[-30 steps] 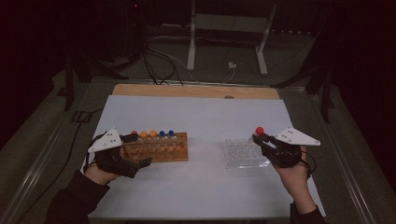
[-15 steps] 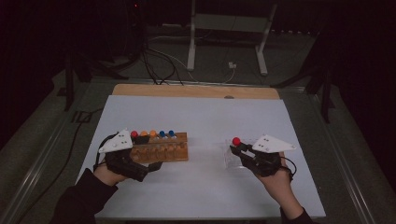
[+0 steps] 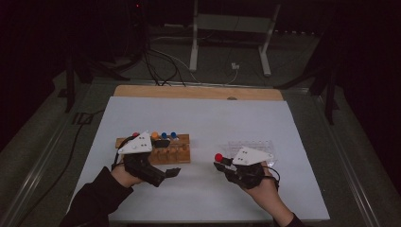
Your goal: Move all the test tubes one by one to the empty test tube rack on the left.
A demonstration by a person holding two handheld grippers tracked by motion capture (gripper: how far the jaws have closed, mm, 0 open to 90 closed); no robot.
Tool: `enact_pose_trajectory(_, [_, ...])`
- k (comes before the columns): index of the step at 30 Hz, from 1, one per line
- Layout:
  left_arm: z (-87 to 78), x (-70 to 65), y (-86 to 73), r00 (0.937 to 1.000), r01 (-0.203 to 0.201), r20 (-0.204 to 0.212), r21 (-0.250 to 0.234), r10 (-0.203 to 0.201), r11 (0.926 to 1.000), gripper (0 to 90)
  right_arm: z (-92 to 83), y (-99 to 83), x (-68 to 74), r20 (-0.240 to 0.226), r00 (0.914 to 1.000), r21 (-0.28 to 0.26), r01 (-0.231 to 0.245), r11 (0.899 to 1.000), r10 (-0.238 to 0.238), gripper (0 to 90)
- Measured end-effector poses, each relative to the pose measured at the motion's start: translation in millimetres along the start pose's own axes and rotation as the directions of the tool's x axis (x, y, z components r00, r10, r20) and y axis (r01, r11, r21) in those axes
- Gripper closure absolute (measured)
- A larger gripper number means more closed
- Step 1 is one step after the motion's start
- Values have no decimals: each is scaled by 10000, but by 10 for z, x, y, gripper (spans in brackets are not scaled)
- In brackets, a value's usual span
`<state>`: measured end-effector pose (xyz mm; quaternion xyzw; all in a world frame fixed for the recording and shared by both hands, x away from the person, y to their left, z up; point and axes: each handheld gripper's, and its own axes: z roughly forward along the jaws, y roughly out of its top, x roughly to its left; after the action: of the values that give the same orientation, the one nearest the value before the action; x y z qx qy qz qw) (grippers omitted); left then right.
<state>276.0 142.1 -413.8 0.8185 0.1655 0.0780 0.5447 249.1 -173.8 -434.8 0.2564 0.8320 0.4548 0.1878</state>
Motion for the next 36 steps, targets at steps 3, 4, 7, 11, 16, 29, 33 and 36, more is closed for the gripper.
enact_pose_trajectory(3, [96, -32, 24, 9997, -127, 188, 19, 126, 9999, 61, 59, -7, 57, -214, 9997, 131, 121, 9998, -118, 744])
enact_pose_trajectory(4, [125, -43, 31, 9997, -170, 185, 64, 168, 9998, 61, 75, -10, 75, -269, 9995, 175, 191, 9997, -186, 744])
enact_pose_trajectory(7, [198, -59, 44, 9993, -190, 336, -23, 190, 9998, 106, 101, -14, 113, -412, 9989, 242, 237, 9994, -227, 744])
enact_pose_trajectory(11, [278, -73, 69, 9984, -102, 557, -286, 118, 9995, 198, 108, -9, 145, -533, 9983, 235, 260, 9994, -248, 744])
enact_pose_trajectory(16, [404, -112, 98, 9973, -204, 693, -345, 228, 9992, 266, 116, -1, 172, -640, 9976, 220, 281, 9994, -266, 744])
enact_pose_trajectory(29, [606, -242, 174, 9921, -783, 957, -384, 816, 9962, 518, 123, 0, 186, -736, 9970, 258, 254, 9993, -234, 744])
enact_pose_trajectory(33, [647, -256, 166, 9907, -936, 962, -281, 958, 9952, 568, 116, 1, 183, -738, 9970, 246, 234, 9994, -215, 744])
enact_pose_trajectory(36, [666, -259, 164, 9885, -945, 1161, -278, 971, 9951, 581, 115, 4, 186, -743, 9969, 228, 258, 9994, -240, 744])
